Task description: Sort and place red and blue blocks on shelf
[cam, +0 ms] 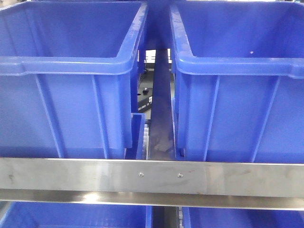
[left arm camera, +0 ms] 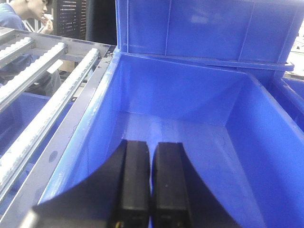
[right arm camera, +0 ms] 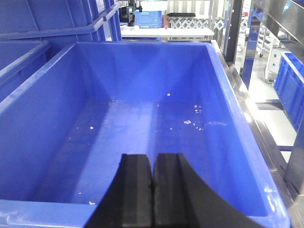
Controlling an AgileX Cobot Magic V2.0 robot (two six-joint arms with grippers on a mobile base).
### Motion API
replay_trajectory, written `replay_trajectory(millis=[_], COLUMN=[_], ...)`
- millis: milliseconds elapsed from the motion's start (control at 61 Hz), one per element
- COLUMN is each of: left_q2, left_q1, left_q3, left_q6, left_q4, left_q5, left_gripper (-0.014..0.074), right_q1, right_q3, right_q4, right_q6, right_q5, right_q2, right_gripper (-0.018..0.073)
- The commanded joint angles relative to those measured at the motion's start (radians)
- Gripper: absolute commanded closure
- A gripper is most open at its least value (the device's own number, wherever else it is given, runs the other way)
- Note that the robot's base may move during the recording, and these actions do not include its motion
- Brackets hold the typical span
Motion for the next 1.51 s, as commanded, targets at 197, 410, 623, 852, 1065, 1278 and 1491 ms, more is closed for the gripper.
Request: replay_trajectory(millis=[197,410,623,852,1065,1278,1491], left_q2=[0.001,0.001,0.001,0.005,0.005,0.005,0.005], left_q1=[0.003,0.003,0.003,0.003,0.003,0.003,0.003], left_q3=[-0.026,-0.026,-0.026,-0.026,-0.026,-0.026,-0.026], left_q6=[-0.002,-0.002,-0.002,-0.002,-0.002,-0.002,-0.002], left_q4=[-0.007,-0.007,-0.007,-0.007,-0.007,-0.007,-0.007], left_q5=[-0.075,-0.075,-0.075,-0.075,-0.075,-0.075,-0.075], left_gripper=[0.0475,0.0475,0.0475,0.0475,0.0475,0.0475,0.0475], right_q1=[-0.009,-0.009,-0.009,-0.011,-0.013,-0.019,-0.019], right_q3=[0.052,0.203,0.297,0.297,0.297,0.297,0.297], right_q4=[-0.107,-0.107,-0.107,-0.107,-0.107,-0.107,-0.107], right_q6=[0.018,0.037,0.037,0.037,0.037,0.037,0.037], right_q5=[-0.140,-0.186,-0.123,-0.111,-0.112,-0.112,-0.112], right_q2=[-0.068,-0.164,-0.285,-0.284,-0.284,-0.284,-0.284], right_gripper=[0.0541,0.0541,0.0541,0.0541,0.0541,0.0541,0.0541])
